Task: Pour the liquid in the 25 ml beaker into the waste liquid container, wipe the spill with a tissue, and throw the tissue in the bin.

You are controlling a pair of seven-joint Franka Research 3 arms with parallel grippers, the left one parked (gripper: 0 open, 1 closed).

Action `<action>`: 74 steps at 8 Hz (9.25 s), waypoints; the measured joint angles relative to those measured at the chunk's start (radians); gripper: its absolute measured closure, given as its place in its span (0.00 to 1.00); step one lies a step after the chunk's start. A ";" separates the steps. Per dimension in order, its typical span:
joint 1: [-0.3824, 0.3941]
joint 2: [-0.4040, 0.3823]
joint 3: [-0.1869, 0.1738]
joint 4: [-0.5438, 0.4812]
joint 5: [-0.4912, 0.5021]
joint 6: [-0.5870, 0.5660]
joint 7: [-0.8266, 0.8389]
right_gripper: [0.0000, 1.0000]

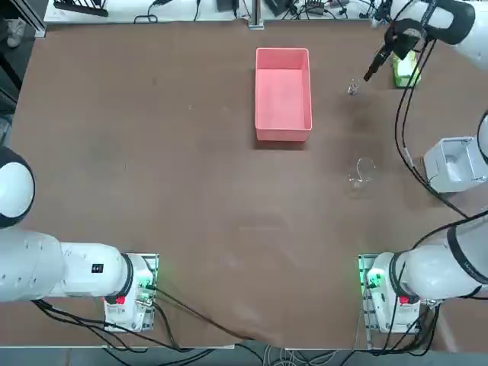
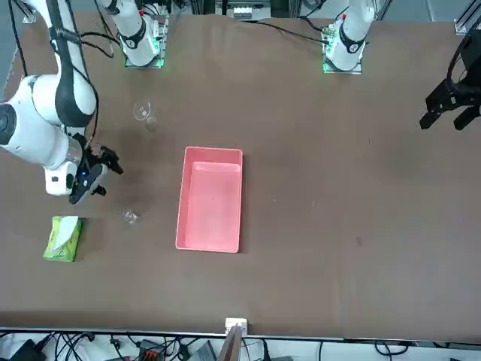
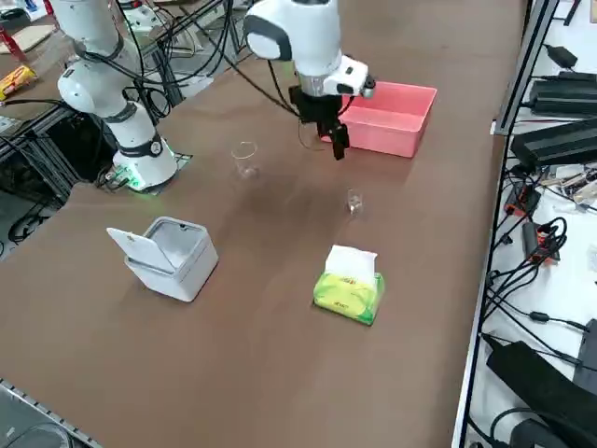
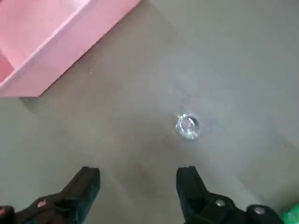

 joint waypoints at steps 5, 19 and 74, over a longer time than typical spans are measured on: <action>-0.088 0.030 -0.001 -0.026 0.253 -0.008 -0.529 0.00; -0.261 0.462 -0.001 0.287 0.552 -0.334 -1.172 0.00; -0.270 0.692 0.041 0.537 0.630 -0.340 -1.229 0.45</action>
